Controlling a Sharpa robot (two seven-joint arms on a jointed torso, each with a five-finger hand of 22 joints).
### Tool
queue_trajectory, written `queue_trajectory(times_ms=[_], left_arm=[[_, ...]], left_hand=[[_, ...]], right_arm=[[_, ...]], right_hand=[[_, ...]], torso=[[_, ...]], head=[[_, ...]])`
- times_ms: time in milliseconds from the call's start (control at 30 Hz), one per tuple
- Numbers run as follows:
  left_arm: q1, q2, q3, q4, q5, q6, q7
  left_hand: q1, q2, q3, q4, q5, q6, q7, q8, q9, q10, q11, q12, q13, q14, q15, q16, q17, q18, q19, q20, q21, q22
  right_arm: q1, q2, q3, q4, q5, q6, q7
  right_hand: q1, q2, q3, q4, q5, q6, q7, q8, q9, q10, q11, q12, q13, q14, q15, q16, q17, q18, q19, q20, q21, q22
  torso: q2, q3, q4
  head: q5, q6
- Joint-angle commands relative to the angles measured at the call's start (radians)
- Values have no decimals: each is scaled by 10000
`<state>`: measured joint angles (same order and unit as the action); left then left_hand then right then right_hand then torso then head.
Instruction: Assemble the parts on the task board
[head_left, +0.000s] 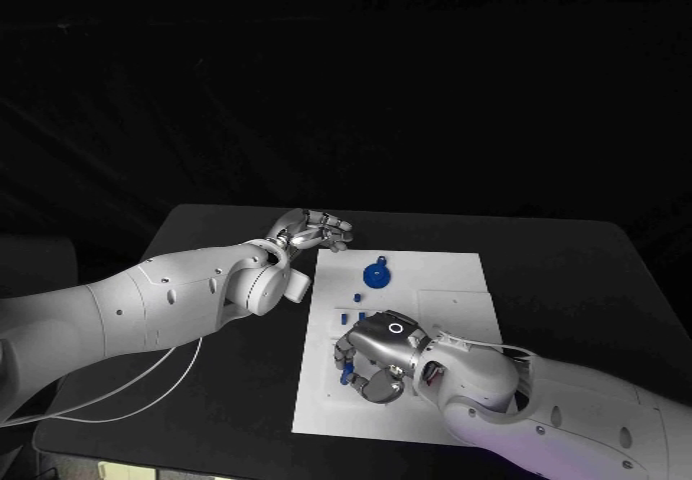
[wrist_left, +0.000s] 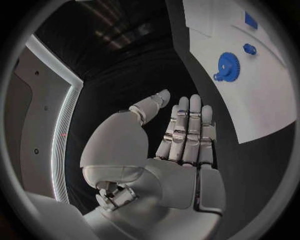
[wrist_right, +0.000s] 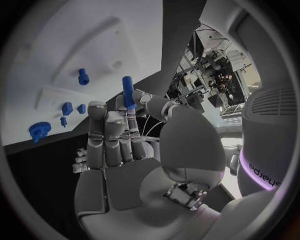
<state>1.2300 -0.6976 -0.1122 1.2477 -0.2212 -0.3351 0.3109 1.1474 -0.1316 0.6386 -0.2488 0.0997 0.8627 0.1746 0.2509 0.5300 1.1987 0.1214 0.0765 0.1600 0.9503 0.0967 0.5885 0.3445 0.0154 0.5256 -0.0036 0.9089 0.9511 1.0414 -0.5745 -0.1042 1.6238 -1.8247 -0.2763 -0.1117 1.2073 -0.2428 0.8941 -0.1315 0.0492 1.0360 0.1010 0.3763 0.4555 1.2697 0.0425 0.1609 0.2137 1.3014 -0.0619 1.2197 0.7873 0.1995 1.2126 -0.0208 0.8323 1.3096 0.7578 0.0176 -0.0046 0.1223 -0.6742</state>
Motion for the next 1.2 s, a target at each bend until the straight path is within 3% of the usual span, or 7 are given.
queue_trajectory(times_ms=[33,267,333,567,967,1200], left_arm=[[6,21,7,27,-91,70,72],[6,5,7,15,-91,76,66],[6,1,7,14,-91,101,52],[6,3,7,8,-91,103,46],[6,1,7,5,-91,103,49],[6,0,7,6,-91,104,48]], left_hand=[[-85,16,2,77,-59,-66,-7,60,-9,-27,20,-30,-11,56,22,-65,15,197,63,24,-50,15],[-83,13,1,76,-59,-67,-7,61,-10,-27,20,-30,-12,57,22,-70,22,198,63,24,-51,16],[-84,13,1,77,-59,-67,-7,62,-10,-27,20,-30,-12,57,22,-71,24,198,64,24,-52,17],[-89,16,-2,83,-60,-68,-6,63,-11,-26,20,-29,-13,60,23,-77,33,198,65,26,-53,18],[-94,17,-5,90,-61,-71,-5,65,-12,-28,21,-29,-16,61,24,-88,48,199,66,27,-56,20],[-92,16,-6,90,-61,-73,-5,65,-13,-29,21,-29,-17,61,24,-94,56,200,66,27,-57,22]], right_arm=[[-35,18,-50,-57,-225,359,55],[-52,-54,-106,-114,-282,495,3],[-52,-64,-109,-125,-335,510,-43],[-52,-86,-110,-170,-418,544,-123],[-57,-107,-110,-172,-737,160,-496],[-63,-115,-109,-179,-885,186,-574]], right_hand=[[21,102,10,-44,-4,48,31,57,11,359,-9,66,16,-68,-89,-2,6,623,-22,-56,42,174],[20,107,7,-57,-4,47,32,57,12,359,-9,66,19,-68,-89,-3,7,623,-25,-58,43,173],[20,109,5,-63,-4,47,32,57,12,360,-9,66,20,-68,-89,-3,7,623,-25,-59,43,173],[17,113,2,-74,-4,48,32,57,13,363,-10,66,23,-67,-89,-3,8,623,-26,-60,45,173],[18,111,4,-99,-4,58,28,62,18,371,-12,69,30,-64,-91,-2,10,623,-27,-63,49,172],[18,107,12,-112,-4,68,25,66,21,381,-16,73,37,-59,-95,1,12,623,-22,-65,54,170]], torso=[[0,5,-7],[0,9,-14],[-4,9,-17],[-3,11,-18],[-2,7,-14],[-3,4,-11]], head=[[34,-35],[57,-69],[62,0],[66,17],[58,-13],[68,-16]])
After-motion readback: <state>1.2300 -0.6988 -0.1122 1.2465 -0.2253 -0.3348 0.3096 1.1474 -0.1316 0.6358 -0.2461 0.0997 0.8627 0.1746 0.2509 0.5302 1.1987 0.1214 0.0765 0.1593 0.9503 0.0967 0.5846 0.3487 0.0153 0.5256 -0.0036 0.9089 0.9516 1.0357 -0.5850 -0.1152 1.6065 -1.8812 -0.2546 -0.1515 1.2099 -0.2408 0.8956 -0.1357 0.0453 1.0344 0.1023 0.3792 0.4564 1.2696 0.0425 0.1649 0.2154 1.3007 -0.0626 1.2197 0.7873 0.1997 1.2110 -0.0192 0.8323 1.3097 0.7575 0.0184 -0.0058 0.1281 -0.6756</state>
